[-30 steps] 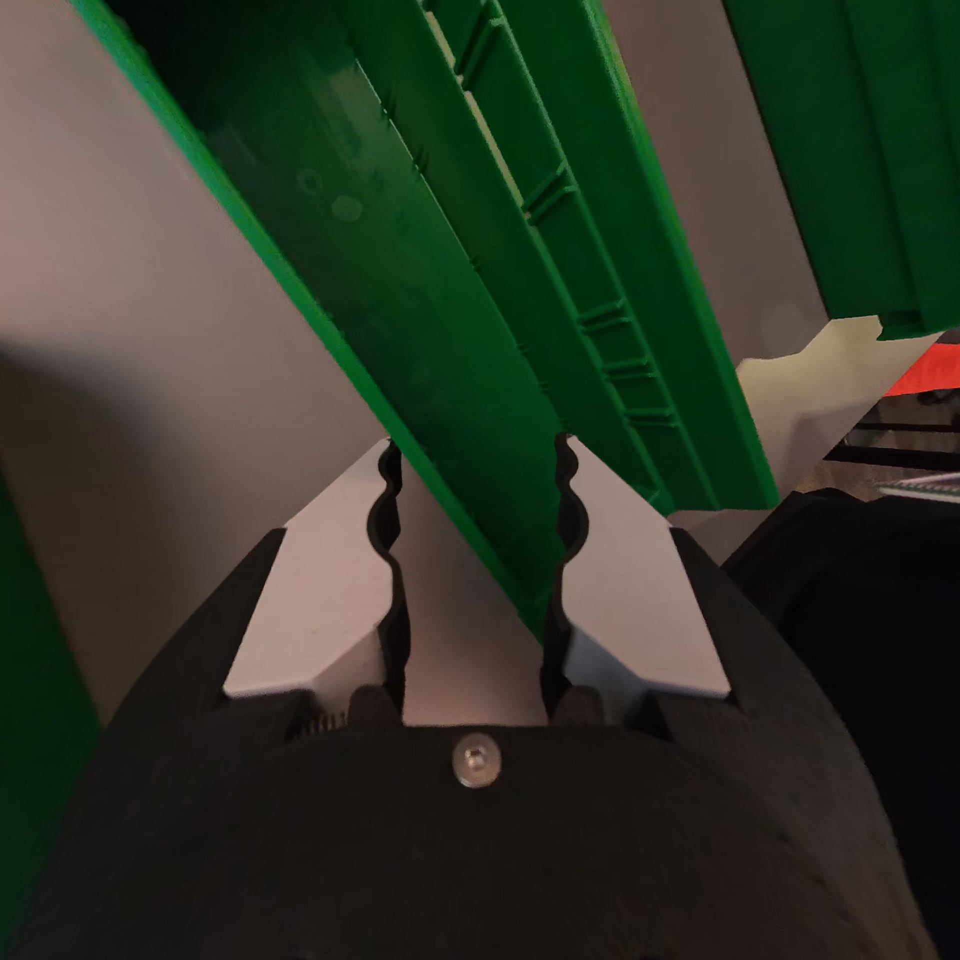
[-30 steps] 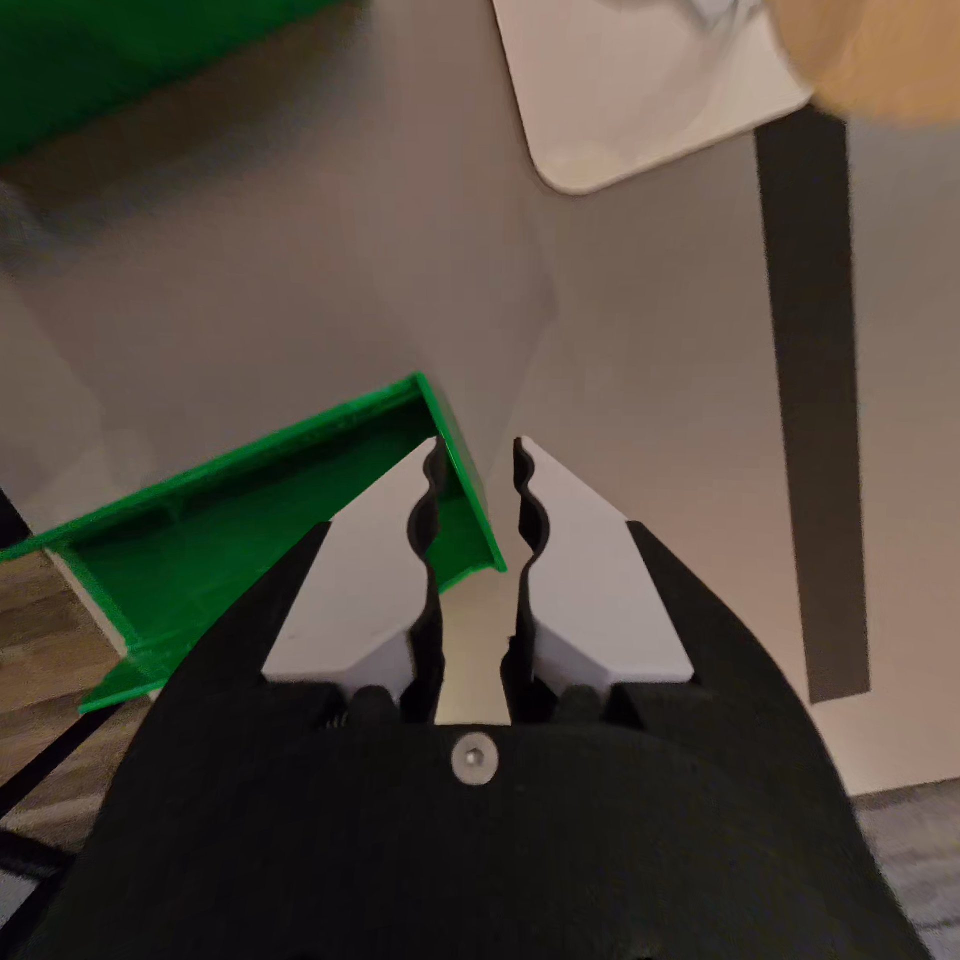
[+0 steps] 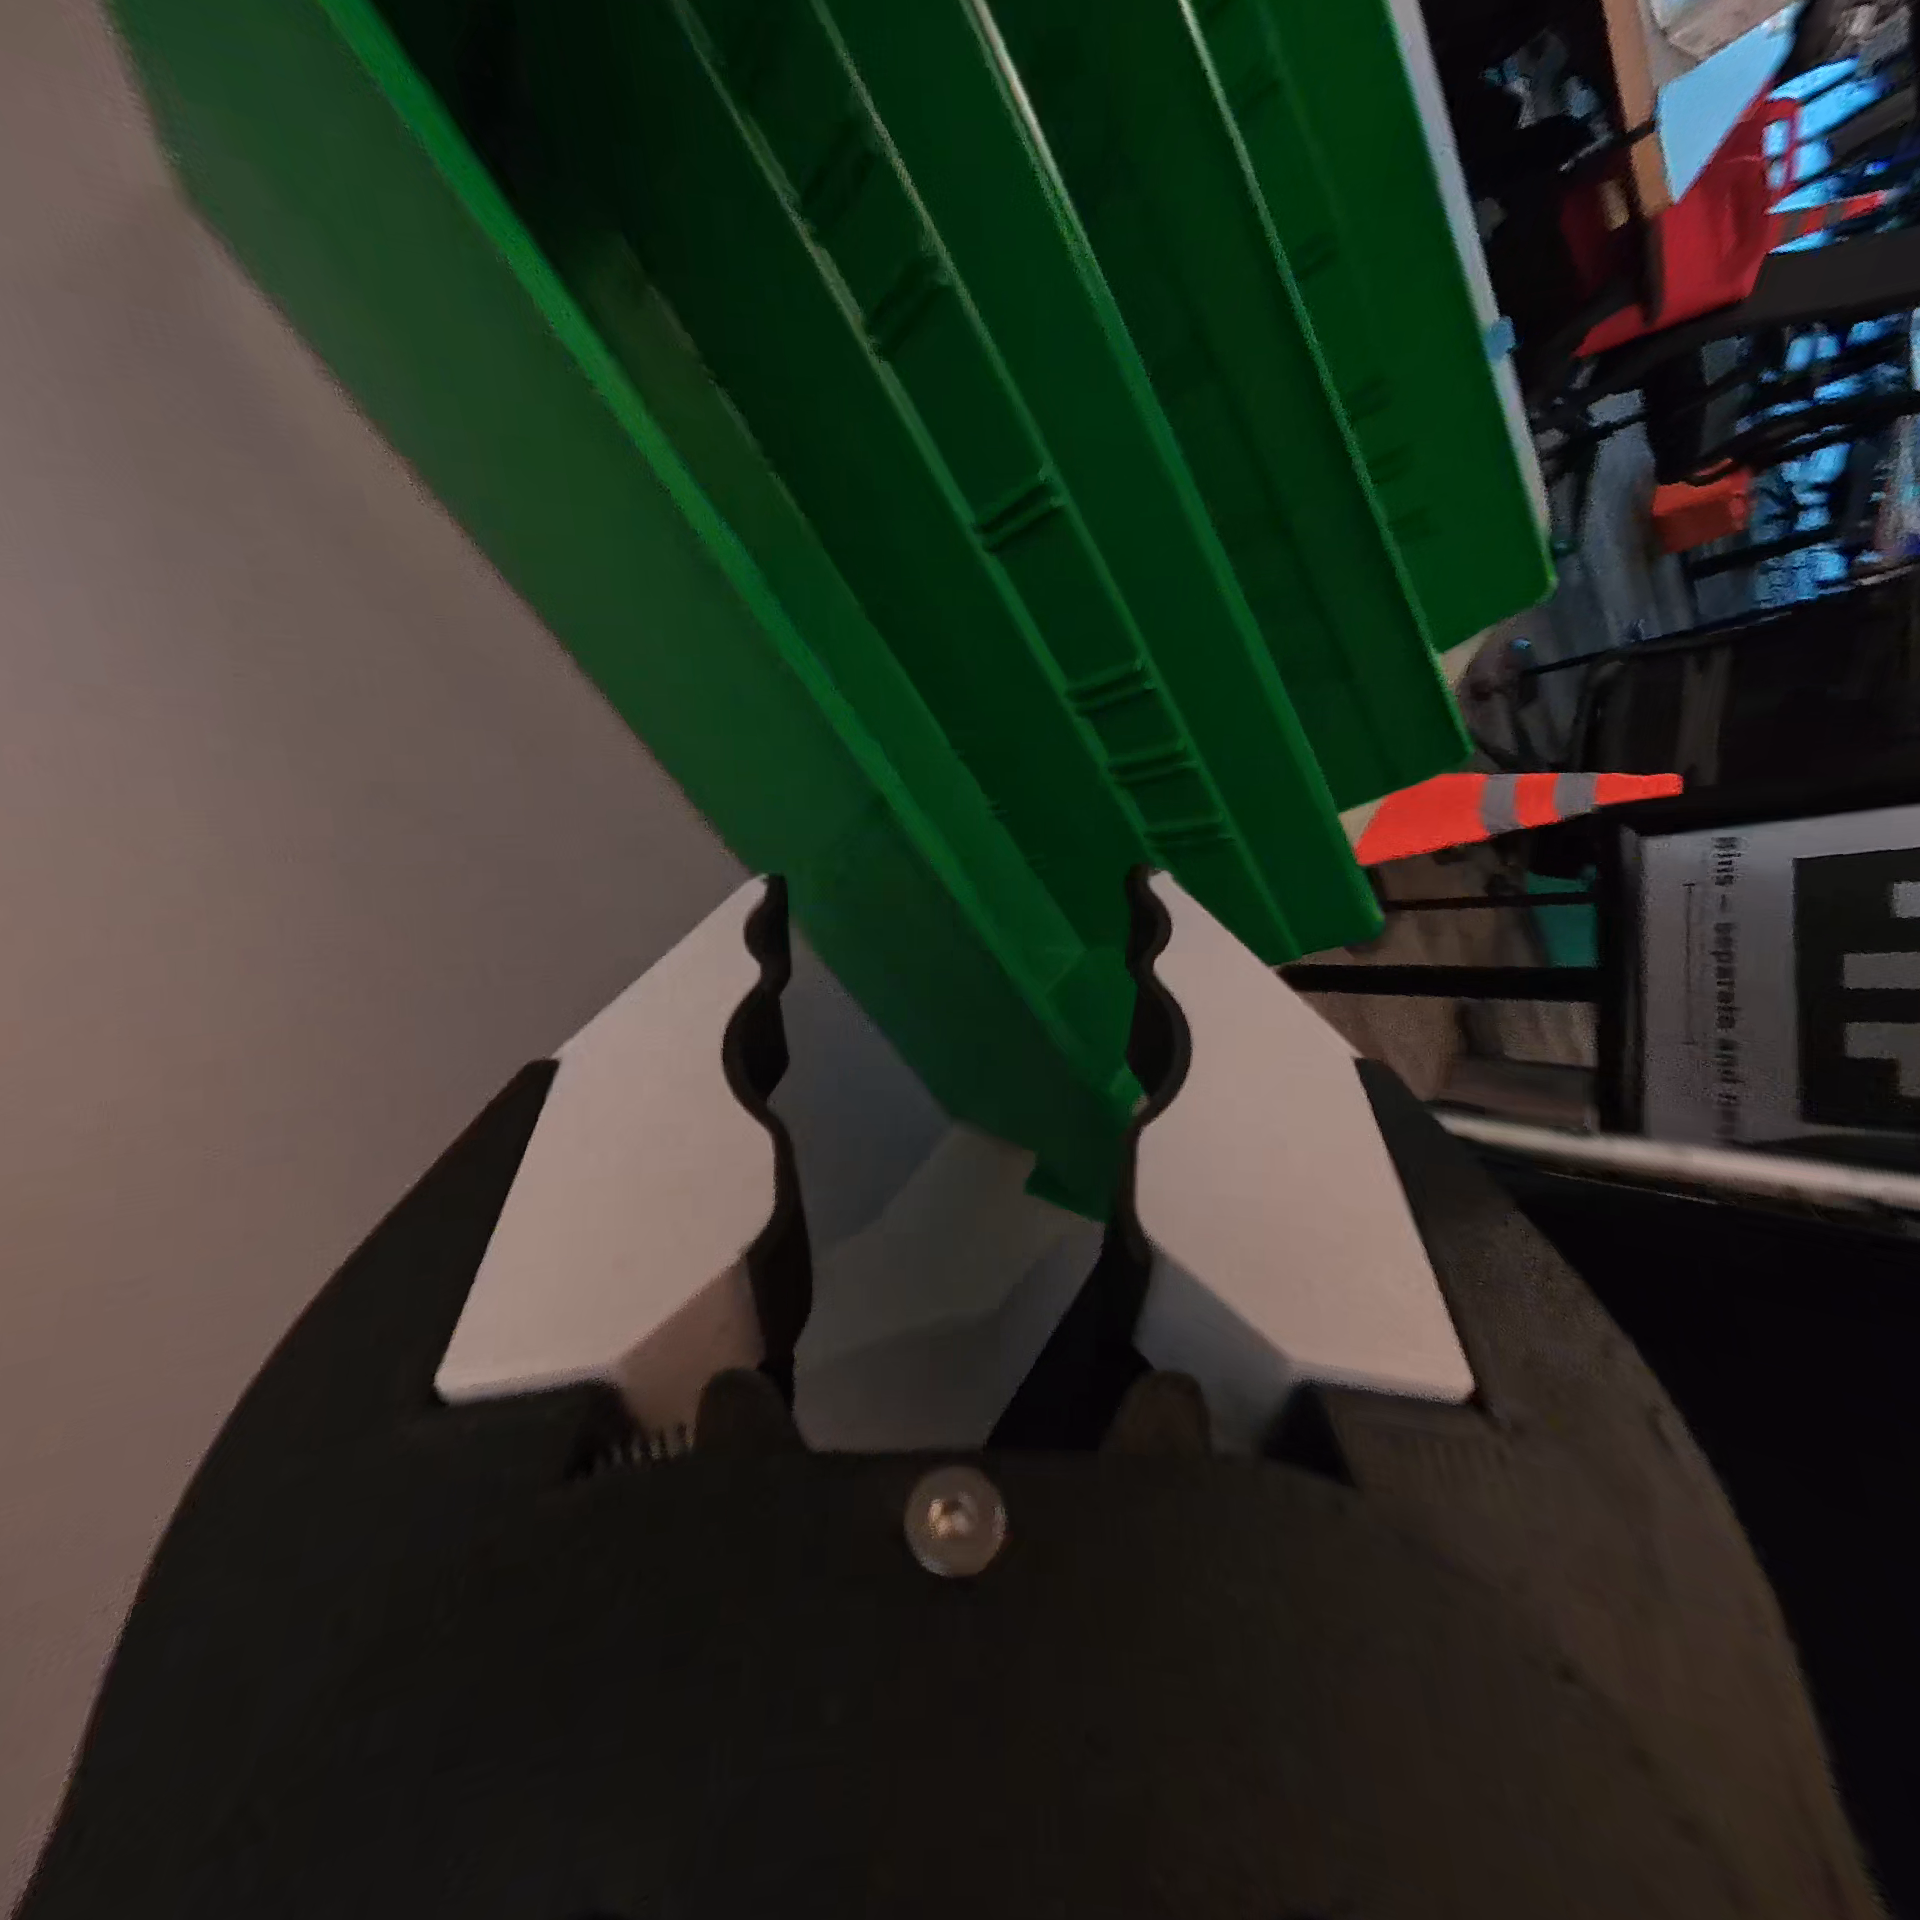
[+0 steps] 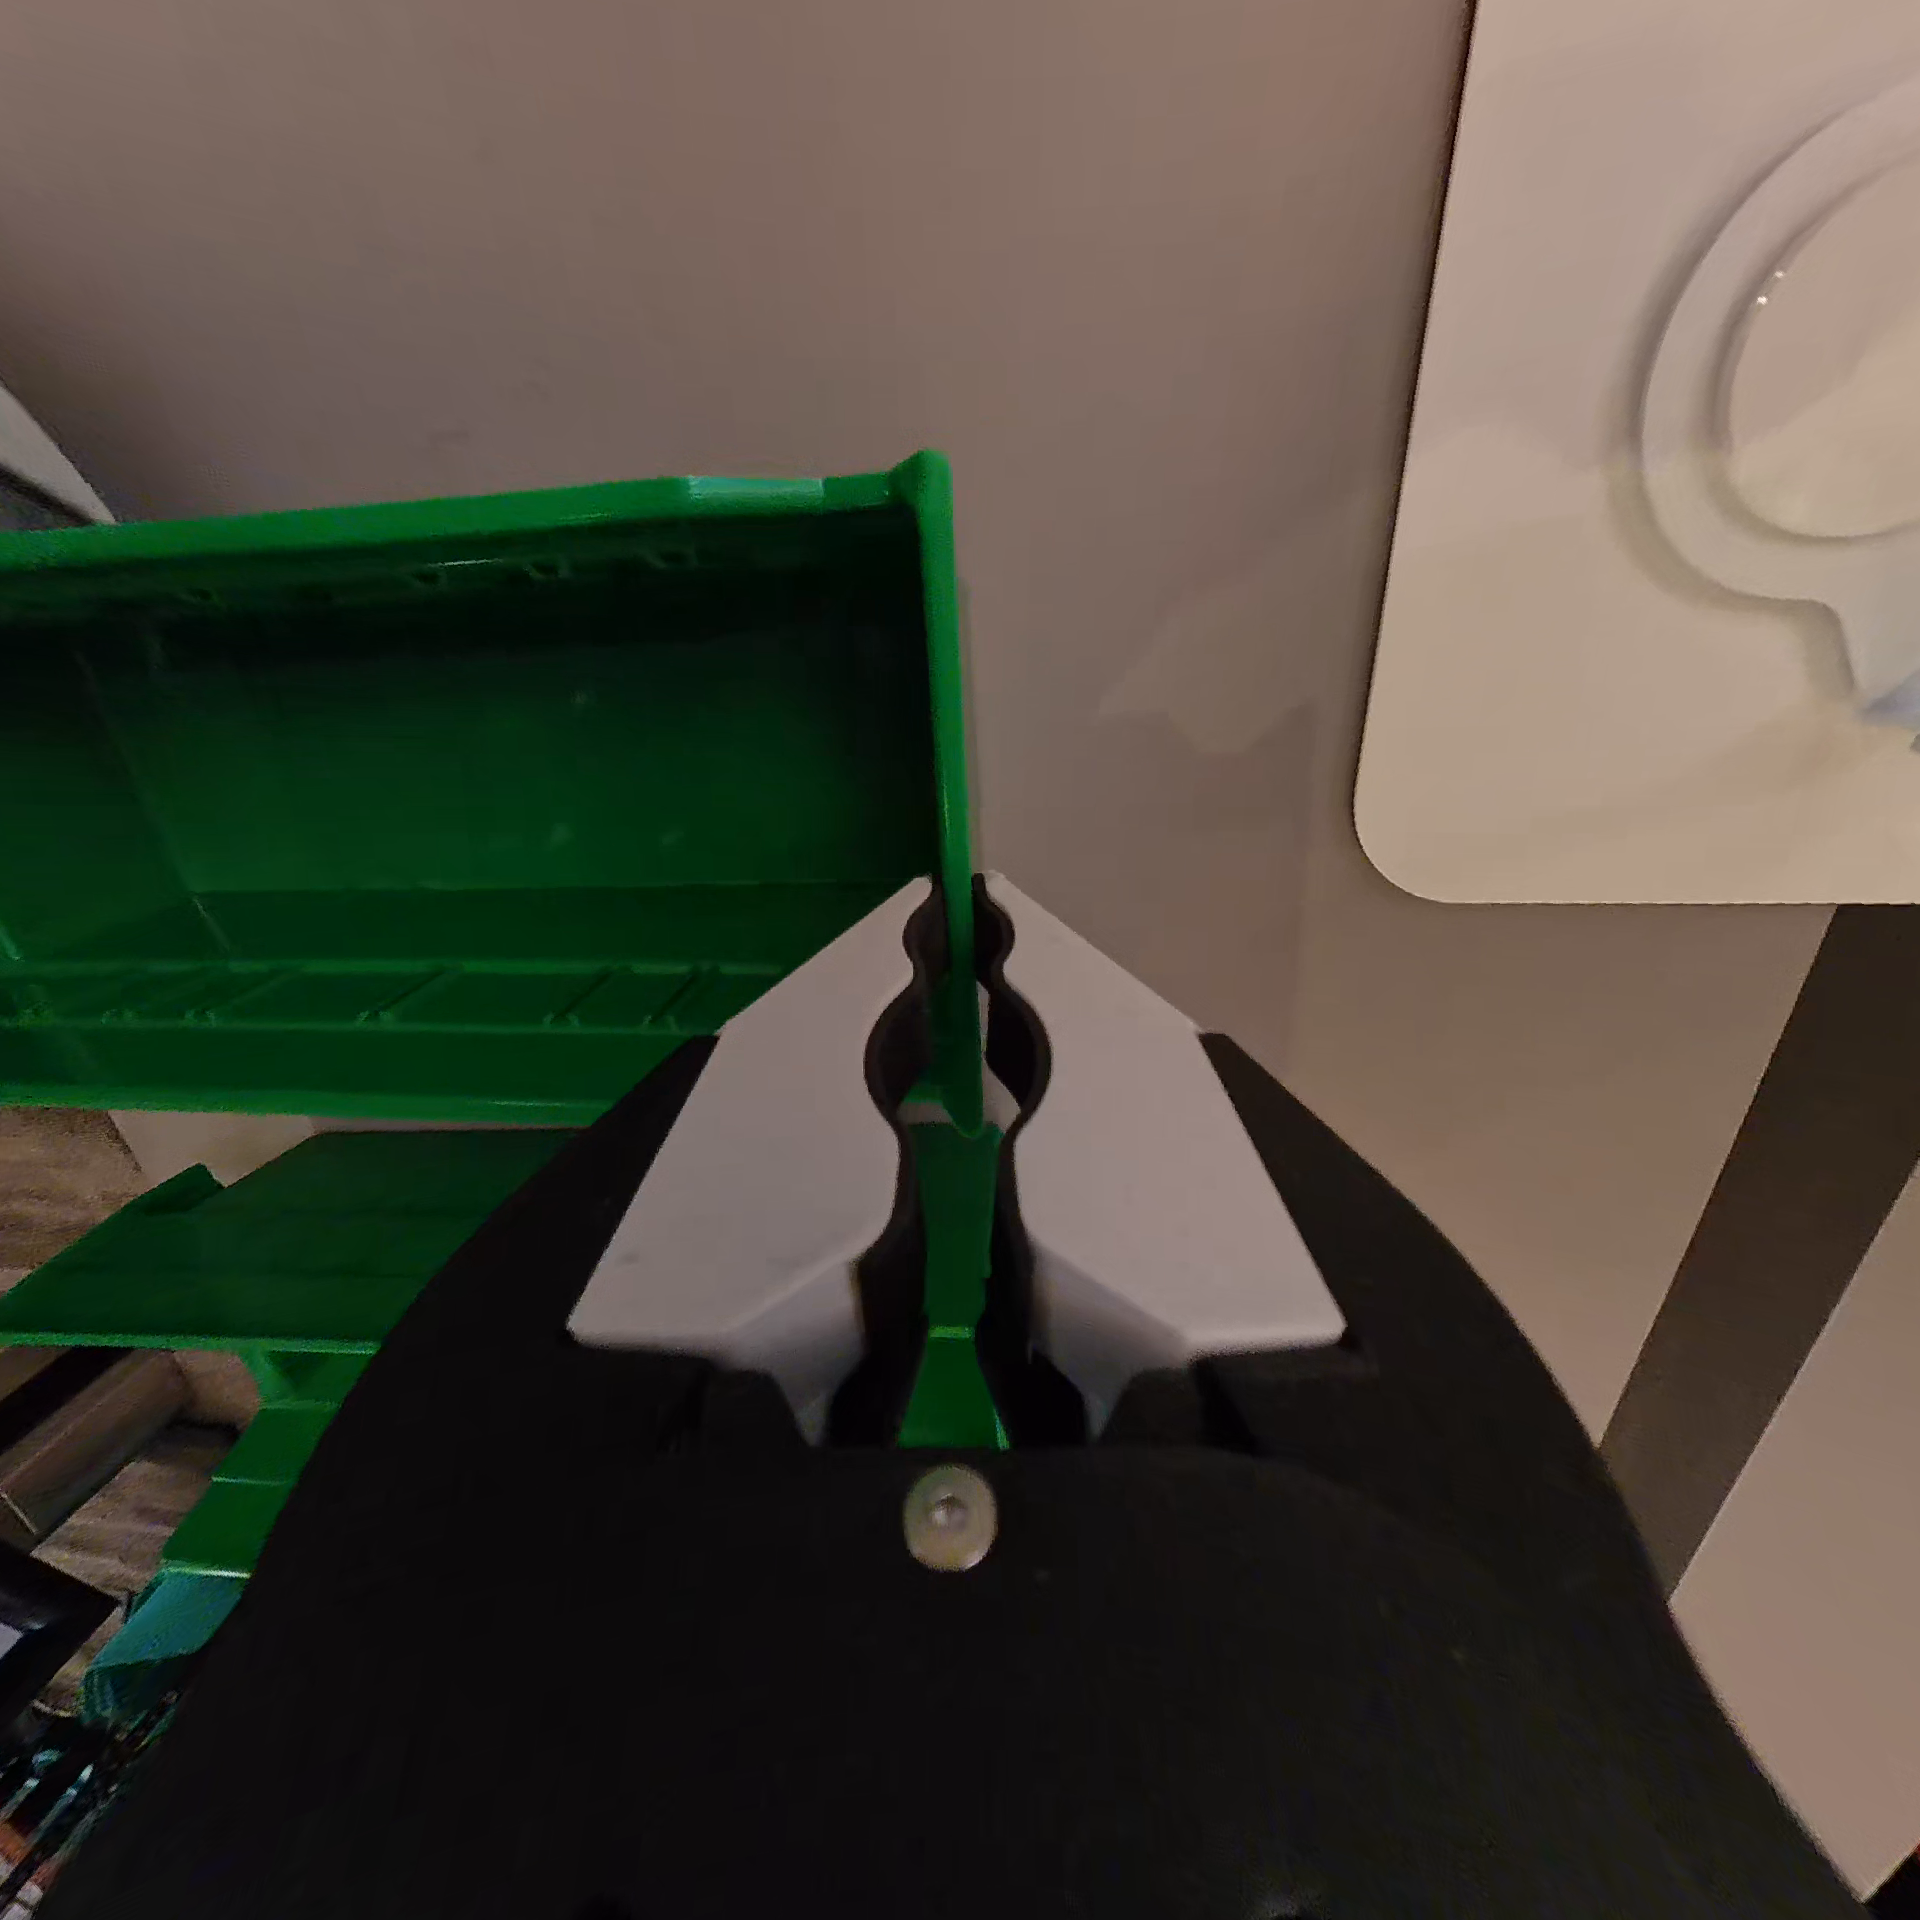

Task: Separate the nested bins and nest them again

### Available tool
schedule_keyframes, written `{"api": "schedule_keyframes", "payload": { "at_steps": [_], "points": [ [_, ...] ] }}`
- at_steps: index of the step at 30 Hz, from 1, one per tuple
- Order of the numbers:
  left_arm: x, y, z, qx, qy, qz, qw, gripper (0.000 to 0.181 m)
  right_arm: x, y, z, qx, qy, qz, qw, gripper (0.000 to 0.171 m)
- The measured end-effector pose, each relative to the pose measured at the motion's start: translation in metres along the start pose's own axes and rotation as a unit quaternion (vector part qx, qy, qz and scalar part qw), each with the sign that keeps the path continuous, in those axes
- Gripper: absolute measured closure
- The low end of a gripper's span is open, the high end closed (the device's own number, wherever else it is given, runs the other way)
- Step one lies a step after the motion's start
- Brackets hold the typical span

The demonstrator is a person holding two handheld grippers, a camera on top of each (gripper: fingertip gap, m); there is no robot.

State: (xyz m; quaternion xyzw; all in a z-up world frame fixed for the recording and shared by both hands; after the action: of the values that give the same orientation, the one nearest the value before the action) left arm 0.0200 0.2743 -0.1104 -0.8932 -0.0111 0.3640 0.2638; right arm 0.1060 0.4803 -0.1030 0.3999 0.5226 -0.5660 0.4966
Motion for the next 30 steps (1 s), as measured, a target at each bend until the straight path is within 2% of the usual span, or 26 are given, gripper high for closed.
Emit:
{"api": "schedule_keyframes", "payload": {
  "at_steps": [3, 4, 5, 6, 9, 11, 13, 15, 16, 17, 20, 22, 23, 24, 27, 30],
  "points": [
    [-0.044, -0.007, 0.019, 0.024, -0.075, -0.033, 0.996, 0.112, -0.001, 0.002, 0.001, 0.008, 0.005, -0.017, 1.0, 0.17],
    [-0.064, -0.008, 0.031, 0.035, -0.127, -0.041, 0.99, 0.109, -0.002, 0.002, 0.002, 0.018, -0.001, -0.027, 0.999, 0.163],
    [-0.088, -0.008, 0.045, 0.051, -0.194, -0.042, 0.979, 0.109, -0.003, 0.001, 0.002, 0.033, -0.007, -0.039, 0.999, 0.143],
    [-0.111, -0.005, 0.06, 0.065, -0.263, -0.031, 0.962, 0.105, -0.005, 0.001, 0.001, 0.045, -0.01, -0.047, 0.998, 0.132],
    [-0.17, 0.017, 0.105, 0.054, -0.387, 0.027, 0.92, 0.094, -0.01, 0.001, 0.002, 0.05, -0.005, -0.054, 0.997, 0.138],
    [-0.19, 0.041, 0.131, 0.001, -0.395, 0.064, 0.917, 0.086, -0.011, -0.001, 0.003, 0.052, -0.005, -0.057, 0.997, 0.137],
    [-0.19, 0.069, 0.15, -0.06, -0.363, 0.124, 0.921, 0.094, -0.012, -0.004, 0.005, 0.051, -0.007, -0.058, 0.997, 0.137],
    [-0.181, 0.083, 0.156, -0.083, -0.335, 0.133, 0.929, 0.124, -0.009, -0.006, 0.007, 0.049, -0.011, -0.053, 0.997, 0.14],
    [-0.174, 0.085, 0.155, -0.099, -0.319, 0.128, 0.934, 0.133, -0.006, -0.006, 0.008, 0.048, -0.014, -0.048, 0.998, 0.143],
    [-0.169, 0.086, 0.153, -0.099, -0.327, 0.13, 0.931, 0.133, -0.005, -0.006, 0.009, 0.049, -0.014, -0.044, 0.998, 0.144],
    [-0.148, 0.081, 0.137, -0.088, -0.31, 0.13, 0.938, 0.169, -0.003, -0.006, 0.01, 0.056, -0.012, -0.047, 0.997, 0.143],
    [-0.13, 0.077, 0.122, -0.1, -0.287, 0.117, 0.946, 0.157, -0.002, -0.004, 0.009, 0.062, -0.012, -0.048, 0.997, 0.145],
    [-0.124, 0.075, 0.116, -0.076, -0.294, 0.129, 0.944, 0.156, -0.002, -0.003, 0.009, 0.063, -0.012, -0.047, 0.997, 0.146],
    [-0.119, 0.074, 0.112, -0.056, -0.302, 0.137, 0.942, 0.159, -0.001, -0.002, 0.009, 0.064, -0.012, -0.048, 0.997, 0.146],
    [-0.103, 0.069, 0.098, -0.068, -0.27, 0.109, 0.954, 0.169, 0.001, -0.001, 0.01, 0.066, -0.014, -0.05, 0.996, 0.147],
    [-0.084, 0.062, 0.081, -0.063, -0.267, 0.094, 0.957, 0.17, 0.003, 0.001, 0.012, 0.066, -0.014, -0.052, 0.996, 0.148]
  ]
}}
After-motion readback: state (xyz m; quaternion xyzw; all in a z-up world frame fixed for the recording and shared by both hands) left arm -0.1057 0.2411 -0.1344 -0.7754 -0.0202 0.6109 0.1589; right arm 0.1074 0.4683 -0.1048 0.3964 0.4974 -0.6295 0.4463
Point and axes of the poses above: each gripper's, where its closed fingertips meet, x out along the fingers, y out of its underside, z = x × y across the jaws, the point moved 7 cm from there along -x, back along the fingers, and after that the axes turned 3 degrees about -z, right-handed, at the moved point
